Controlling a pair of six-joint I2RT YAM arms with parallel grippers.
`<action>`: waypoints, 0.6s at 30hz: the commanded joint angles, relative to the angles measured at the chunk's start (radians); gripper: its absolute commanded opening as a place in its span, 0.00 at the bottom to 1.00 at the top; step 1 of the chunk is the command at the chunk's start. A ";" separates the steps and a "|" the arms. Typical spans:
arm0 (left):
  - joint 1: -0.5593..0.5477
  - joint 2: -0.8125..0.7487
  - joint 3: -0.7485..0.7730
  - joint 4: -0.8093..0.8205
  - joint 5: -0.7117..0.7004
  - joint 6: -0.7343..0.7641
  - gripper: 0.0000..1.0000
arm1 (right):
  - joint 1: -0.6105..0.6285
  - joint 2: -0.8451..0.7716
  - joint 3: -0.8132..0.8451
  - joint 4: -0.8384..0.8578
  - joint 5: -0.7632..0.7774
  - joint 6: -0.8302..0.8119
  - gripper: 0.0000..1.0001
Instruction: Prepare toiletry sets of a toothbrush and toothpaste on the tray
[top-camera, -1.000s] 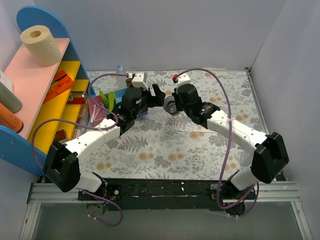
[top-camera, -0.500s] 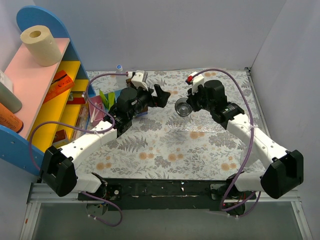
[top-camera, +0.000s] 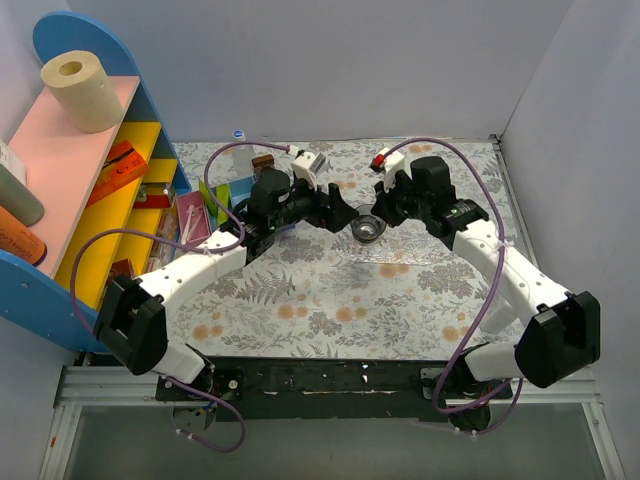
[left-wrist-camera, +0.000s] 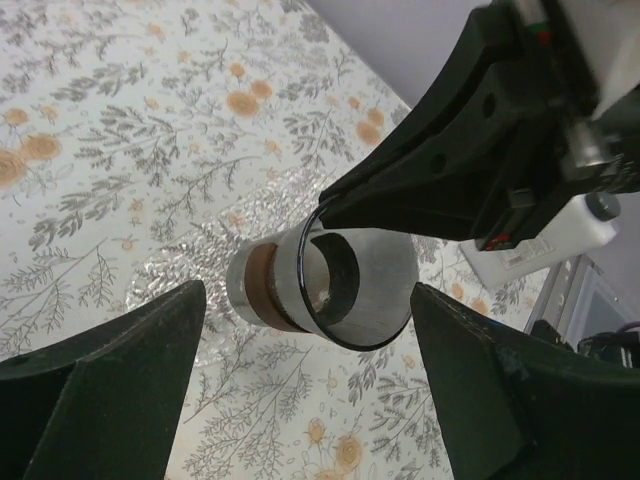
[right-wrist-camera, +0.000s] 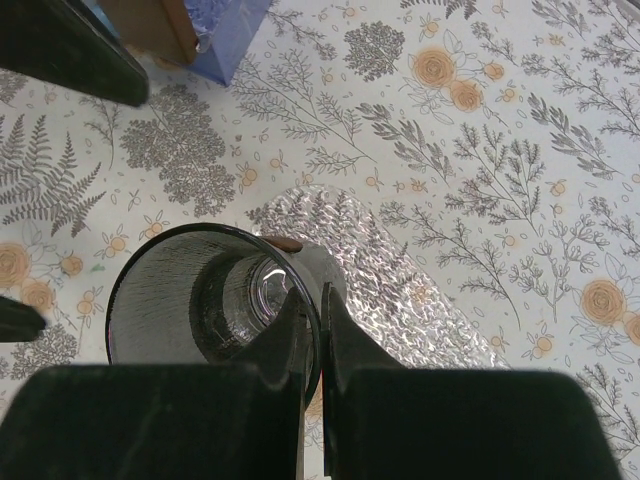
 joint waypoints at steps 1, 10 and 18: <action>-0.005 0.053 0.053 -0.090 0.063 -0.004 0.81 | -0.002 0.001 0.083 0.071 -0.068 -0.007 0.01; -0.017 0.109 0.093 -0.173 -0.032 0.019 0.67 | 0.000 0.072 0.134 0.033 -0.111 -0.007 0.01; -0.047 0.171 0.112 -0.219 -0.100 0.015 0.49 | 0.027 0.113 0.143 0.033 -0.099 -0.030 0.01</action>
